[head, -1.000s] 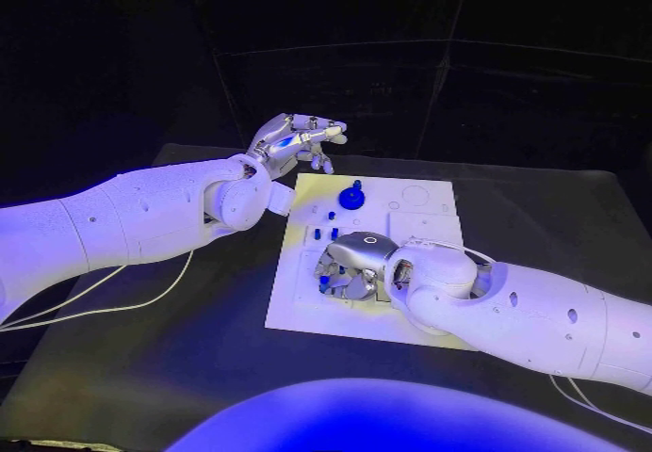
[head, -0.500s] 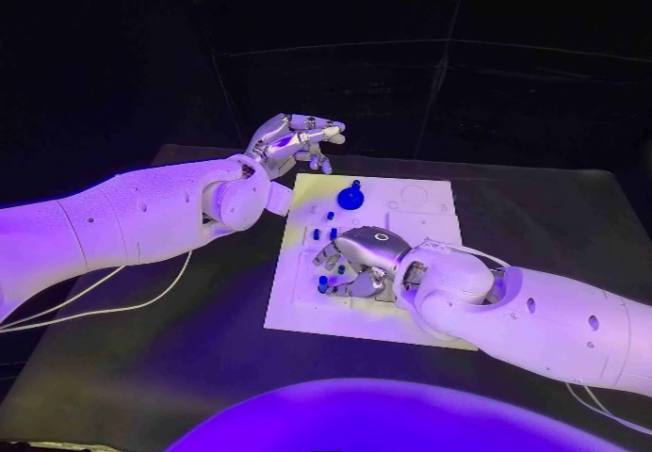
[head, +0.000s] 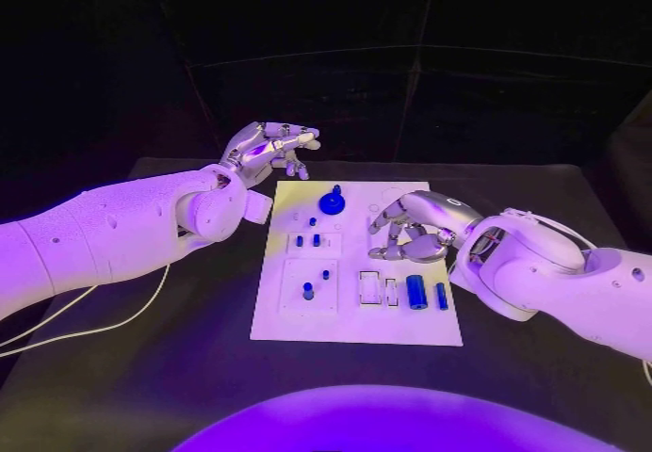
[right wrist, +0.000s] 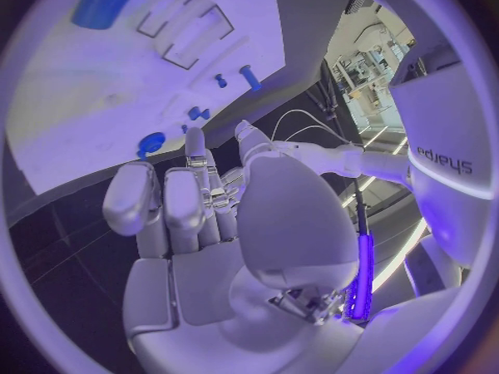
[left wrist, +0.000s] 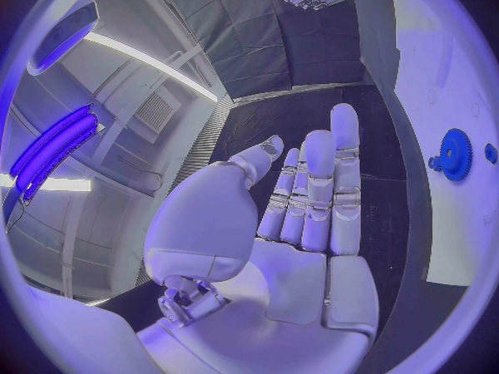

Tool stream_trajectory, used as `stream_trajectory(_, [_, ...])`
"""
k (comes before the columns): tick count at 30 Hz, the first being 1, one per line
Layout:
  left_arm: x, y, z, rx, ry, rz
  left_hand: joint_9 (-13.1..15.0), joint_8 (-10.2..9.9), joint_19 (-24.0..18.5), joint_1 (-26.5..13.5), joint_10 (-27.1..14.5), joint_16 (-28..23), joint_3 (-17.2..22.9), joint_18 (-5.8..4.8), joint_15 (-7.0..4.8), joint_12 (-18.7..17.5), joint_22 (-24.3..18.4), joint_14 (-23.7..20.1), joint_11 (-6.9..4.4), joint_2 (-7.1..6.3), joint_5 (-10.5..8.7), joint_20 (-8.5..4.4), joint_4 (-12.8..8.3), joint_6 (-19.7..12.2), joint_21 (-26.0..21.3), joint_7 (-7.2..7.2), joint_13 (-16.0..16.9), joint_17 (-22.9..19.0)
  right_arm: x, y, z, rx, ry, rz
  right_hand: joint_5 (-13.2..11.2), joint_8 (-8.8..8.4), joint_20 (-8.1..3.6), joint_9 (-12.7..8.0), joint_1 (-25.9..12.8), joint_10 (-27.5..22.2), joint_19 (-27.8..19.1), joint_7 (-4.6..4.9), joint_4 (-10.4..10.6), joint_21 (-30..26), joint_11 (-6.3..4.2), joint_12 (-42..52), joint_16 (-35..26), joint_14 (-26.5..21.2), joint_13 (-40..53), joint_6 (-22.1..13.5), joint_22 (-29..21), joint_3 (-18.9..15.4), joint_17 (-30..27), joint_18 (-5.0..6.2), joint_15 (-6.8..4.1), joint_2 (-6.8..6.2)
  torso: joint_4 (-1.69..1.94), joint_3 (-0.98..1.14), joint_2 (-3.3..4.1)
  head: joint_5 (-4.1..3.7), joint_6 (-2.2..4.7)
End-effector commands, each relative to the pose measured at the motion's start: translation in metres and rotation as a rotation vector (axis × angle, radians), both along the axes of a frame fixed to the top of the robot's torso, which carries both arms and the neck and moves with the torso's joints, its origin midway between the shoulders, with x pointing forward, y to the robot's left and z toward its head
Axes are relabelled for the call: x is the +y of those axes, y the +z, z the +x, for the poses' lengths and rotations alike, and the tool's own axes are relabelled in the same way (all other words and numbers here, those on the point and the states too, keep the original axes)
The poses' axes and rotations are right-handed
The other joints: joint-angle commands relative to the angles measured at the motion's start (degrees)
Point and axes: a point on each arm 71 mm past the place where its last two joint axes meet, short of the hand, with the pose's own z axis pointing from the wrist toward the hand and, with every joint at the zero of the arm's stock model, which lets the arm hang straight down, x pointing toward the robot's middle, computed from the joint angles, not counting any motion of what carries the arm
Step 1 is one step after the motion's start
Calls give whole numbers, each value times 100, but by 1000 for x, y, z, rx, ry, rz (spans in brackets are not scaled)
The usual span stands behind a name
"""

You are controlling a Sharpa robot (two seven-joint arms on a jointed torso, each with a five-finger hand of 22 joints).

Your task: Assemble the parts on the task board

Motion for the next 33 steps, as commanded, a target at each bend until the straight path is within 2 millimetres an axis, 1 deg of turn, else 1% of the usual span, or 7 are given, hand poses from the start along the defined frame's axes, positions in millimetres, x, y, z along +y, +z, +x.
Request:
stream_trajectory(1, [-1, 1, 0, 0, -6, -7, 6, 38, -38, 7, -39, 3, -26, 78, -17, 24, -9, -41, 12, -4, 24, 14, -9, -51, -20, -7, 10, -8, -24, -3, 3, 145, -177, 51, 39, 114, -61, 17, -36, 158, 124, -63, 77, 129, -67, 475, 134, 219, 419, 29, 227, -175, 156, -127, -73, 13, -63, -20, -17, -156, 65])
stream_trajectory(3, [-1, 1, -1, 0, -6, -7, 6, 38, -38, 7, -39, 3, -26, 78, -17, 24, -9, -41, 12, -4, 24, 14, -9, -51, -20, -7, 10, -8, -38, -4, 3, 164, -218, 25, 10, 269, -95, 56, -26, 208, 164, -105, 150, 188, -116, 1116, 242, 233, 1090, 94, 330, -303, 288, -146, -105, 64, -87, -17, -17, -256, 88])
stream_trajectory(7, [-1, 1, -1, 0, -7, -7, 6, 38, -38, 7, -39, 3, -26, 78, -17, 24, -9, -41, 12, -4, 24, 14, -9, -51, -20, -7, 10, -8, -55, -6, 0, 167, -261, -34, -37, 629, -132, 173, 19, 274, 279, -181, 312, 314, -171, 2957, 464, 274, 3226, 136, 580, -631, 524, -195, -176, 141, -124, -4, -19, -362, 93])
stream_trajectory(10, [0, 1, -1, 1, -5, -7, 6, 38, -38, 7, -39, 3, -26, 78, -17, 24, -9, -41, 12, -4, 24, 14, -9, -51, -20, -7, 10, -8, -64, -9, -5, 171, -280, -85, -63, 827, -133, 245, 35, 227, 310, -188, 461, 336, -167, 3576, 618, 288, 4036, 37, 636, -845, 702, -204, -156, 248, -121, -5, -18, -434, 104])
stream_trajectory(14, [1, 1, -1, 2, -6, -6, 6, 38, -38, 7, -39, 3, -26, 78, -17, 24, -9, -41, 12, -4, 24, 14, -9, -51, -20, -7, 10, -8, -71, -16, -11, 186, -301, -155, -112, 922, -123, 275, 10, 269, 330, -168, 540, 343, -152, 3913, 793, 316, 4504, -96, 664, -1023, 948, -208, -136, 260, -101, -21, -19, -515, 117])
stream_trajectory(20, [0, 0, -2, 3, -8, -7, 6, 38, -38, 7, -39, 3, -26, 78, -17, 24, -9, -41, 12, -4, 24, 14, -9, -51, -20, -7, 10, -8, -71, -29, -19, 214, -306, -212, -81, 1064, -105, 313, -128, 702, 542, -140, 551, 535, -129, 5021, 1347, 440, 5839, -291, 1103, -1242, 1851, -293, -110, 359, -88, -16, -16, -580, 111])
stream_trajectory(33, [3, 0, -2, 5, -6, -5, 6, 44, -36, 13, -43, 6, -28, 78, -17, 33, -13, -43, 12, -5, 25, 14, -15, -53, -22, -7, 10, -11, -59, -54, -26, 274, -277, -251, -76, 1250, -71, 356, -260, 892, 602, -115, 566, 609, -101, 5559, 1538, 465, 6523, -421, 1255, -1421, 2163, -319, -78, 473, -88, -24, -16, -601, 96])
